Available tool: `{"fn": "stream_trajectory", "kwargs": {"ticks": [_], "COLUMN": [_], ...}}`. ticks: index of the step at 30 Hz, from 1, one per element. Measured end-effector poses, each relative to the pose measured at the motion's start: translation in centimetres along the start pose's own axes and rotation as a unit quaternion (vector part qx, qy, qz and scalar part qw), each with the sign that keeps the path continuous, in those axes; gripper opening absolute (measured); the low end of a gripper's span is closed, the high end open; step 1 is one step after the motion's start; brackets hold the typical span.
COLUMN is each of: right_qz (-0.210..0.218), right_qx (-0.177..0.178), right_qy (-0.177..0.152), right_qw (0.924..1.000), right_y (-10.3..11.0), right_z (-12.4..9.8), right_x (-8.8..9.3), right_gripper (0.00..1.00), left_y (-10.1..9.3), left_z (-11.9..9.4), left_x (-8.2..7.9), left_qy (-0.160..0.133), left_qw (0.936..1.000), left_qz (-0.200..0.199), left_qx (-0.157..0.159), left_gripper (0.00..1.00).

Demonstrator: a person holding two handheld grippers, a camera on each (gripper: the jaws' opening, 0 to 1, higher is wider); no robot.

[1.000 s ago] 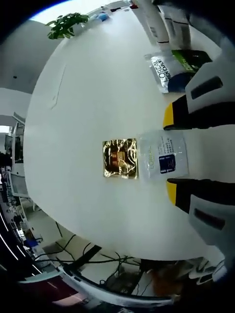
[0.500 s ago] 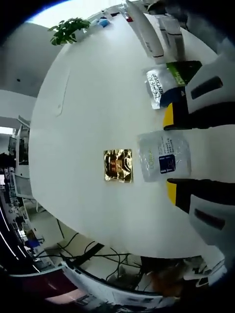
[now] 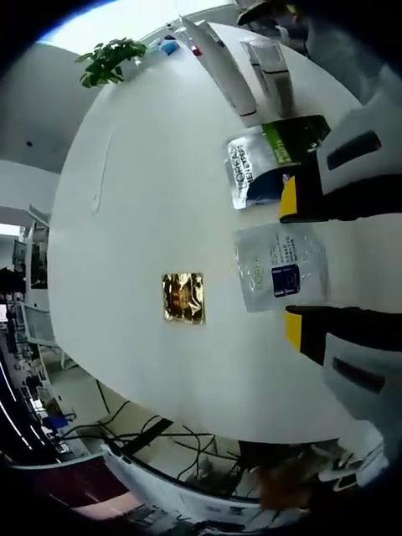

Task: Arrange the skincare products in the storage area until every visible bottle or jar stands upright without overlapping.

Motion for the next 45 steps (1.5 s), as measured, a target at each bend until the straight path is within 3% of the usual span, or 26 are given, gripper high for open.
{"fn": "stream_trajectory", "kwargs": {"ticks": [34,45], "right_qz": [0.005,-0.002], "right_qx": [-0.012,-0.014], "right_qy": [-0.005,0.002], "right_qw": [0.9999,0.9999], "right_y": [0.9,1.2], "right_z": [-0.4,-0.5], "right_x": [0.2,0.3], "right_gripper": [0.85,0.83], "left_y": [-2.9,-2.8], "left_z": [-1.4,-1.1], "left_x": [6.9,7.8], "left_qy": [0.051,0.061], "left_qw": [0.9986,0.9981], "left_qz": [0.005,0.01], "left_qx": [0.013,0.006], "left_gripper": [0.34,0.34]}}
Point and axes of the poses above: the point that each gripper's makers call its tool centre point, and the gripper's own axes: z roughly forward along the fingers, y roughly to its left, x roughly out of its underside, the point moved 5 cm from there along -z, roughly backward along the fingers, and after that the axes turned 14 degrees about -y, right-handed, at the moved point
